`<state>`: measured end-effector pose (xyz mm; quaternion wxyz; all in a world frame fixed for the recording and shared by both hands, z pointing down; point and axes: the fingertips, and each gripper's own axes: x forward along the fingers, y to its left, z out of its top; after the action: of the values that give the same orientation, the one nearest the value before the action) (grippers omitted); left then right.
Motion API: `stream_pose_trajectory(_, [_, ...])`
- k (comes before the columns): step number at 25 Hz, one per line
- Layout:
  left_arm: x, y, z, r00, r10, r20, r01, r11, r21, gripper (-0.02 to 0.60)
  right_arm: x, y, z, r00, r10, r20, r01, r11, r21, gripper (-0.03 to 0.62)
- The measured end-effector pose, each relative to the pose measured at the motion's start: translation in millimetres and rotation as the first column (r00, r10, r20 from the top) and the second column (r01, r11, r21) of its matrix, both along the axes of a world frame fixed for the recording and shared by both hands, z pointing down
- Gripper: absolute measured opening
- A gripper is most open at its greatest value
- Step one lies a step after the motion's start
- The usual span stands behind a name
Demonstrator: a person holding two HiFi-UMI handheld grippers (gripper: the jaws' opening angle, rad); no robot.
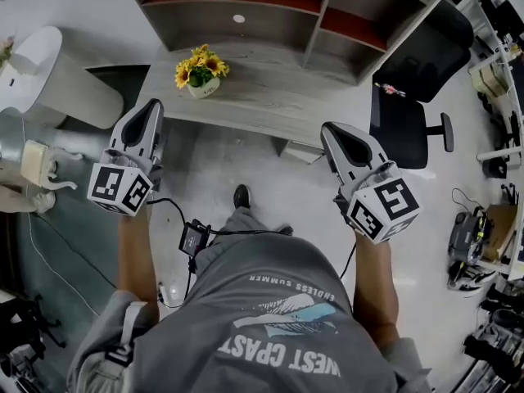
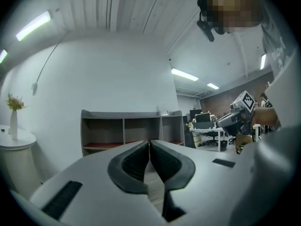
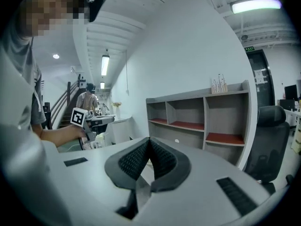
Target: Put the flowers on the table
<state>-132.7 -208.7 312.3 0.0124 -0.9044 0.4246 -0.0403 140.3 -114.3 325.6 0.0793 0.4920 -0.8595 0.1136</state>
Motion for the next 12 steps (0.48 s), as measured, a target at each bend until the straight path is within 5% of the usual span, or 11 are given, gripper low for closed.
stream_pose_trajectory(12, [17, 40, 1, 0.999, 0.048, 0.015, -0.049, 0.999, 0.017, 0.025, 3, 36, -12, 0.999, -0.029, -0.015, 0.029, 0.999, 0.042, 0.026])
